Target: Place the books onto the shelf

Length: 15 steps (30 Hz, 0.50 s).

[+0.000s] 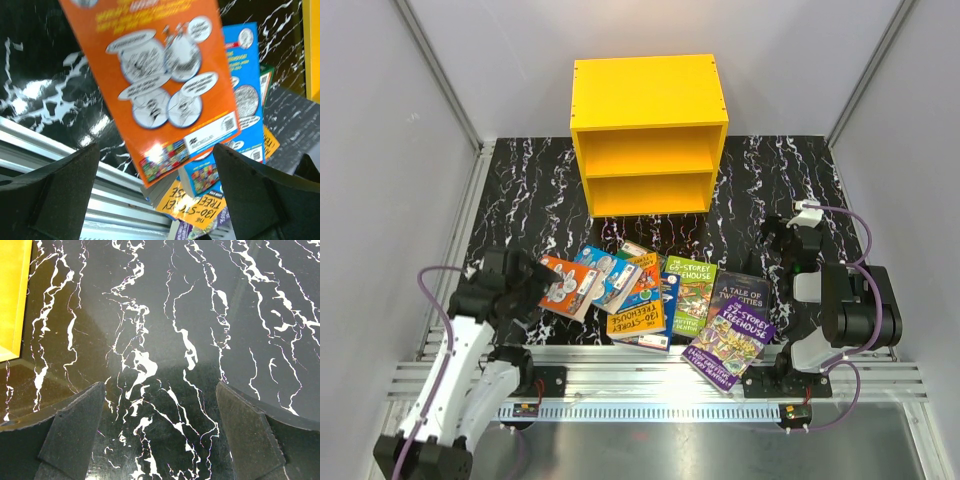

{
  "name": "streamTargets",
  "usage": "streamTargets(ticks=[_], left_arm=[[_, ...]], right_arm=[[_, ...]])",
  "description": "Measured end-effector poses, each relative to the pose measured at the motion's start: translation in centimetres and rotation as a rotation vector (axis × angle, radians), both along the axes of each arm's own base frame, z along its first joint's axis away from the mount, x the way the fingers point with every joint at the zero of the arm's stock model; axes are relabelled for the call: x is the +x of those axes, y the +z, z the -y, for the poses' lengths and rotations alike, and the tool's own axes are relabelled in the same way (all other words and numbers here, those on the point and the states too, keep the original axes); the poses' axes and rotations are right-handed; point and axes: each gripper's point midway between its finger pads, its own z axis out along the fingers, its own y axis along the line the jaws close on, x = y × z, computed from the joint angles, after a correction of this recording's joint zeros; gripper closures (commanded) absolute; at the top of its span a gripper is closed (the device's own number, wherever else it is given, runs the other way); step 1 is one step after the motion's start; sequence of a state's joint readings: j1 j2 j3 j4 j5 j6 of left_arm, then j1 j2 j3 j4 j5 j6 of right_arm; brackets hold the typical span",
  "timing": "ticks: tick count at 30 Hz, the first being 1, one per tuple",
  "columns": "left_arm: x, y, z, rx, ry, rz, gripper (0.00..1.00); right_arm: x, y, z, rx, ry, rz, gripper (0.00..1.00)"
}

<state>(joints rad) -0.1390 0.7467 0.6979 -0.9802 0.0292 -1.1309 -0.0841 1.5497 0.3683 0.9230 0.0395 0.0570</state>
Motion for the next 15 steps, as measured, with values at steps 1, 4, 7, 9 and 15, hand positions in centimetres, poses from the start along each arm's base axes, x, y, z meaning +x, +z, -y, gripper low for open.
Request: streamTargets(ticks=[1,4,7,9,15], left_arm=[[-0.8,-0.7,0.3,-0.025,0.017,0.007,0.01],[-2.0,-2.0,1.0,-0.085,0.050,0.035,0.01],[-2.6,-3.7,1.1,-0.122,0.095,0.041,0.01],[-2.6,-4.6,1.0,-0.145,0.134,0.057,0.01],[-2.4,-7.5,1.0,-0.195,0.221,0.067,0.01]], right_arm=[[0.0,0.0,0.0,0.000,0.000,0.000,0.00],[0.0,0.0,0.0,0.000,0.000,0.000,0.00],[0.0,0.0,0.0,0.000,0.000,0.000,0.00],[0.0,0.0,0.0,0.000,0.000,0.000,0.00],[0.0,0.0,0.0,0.000,0.000,0.000,0.00]])
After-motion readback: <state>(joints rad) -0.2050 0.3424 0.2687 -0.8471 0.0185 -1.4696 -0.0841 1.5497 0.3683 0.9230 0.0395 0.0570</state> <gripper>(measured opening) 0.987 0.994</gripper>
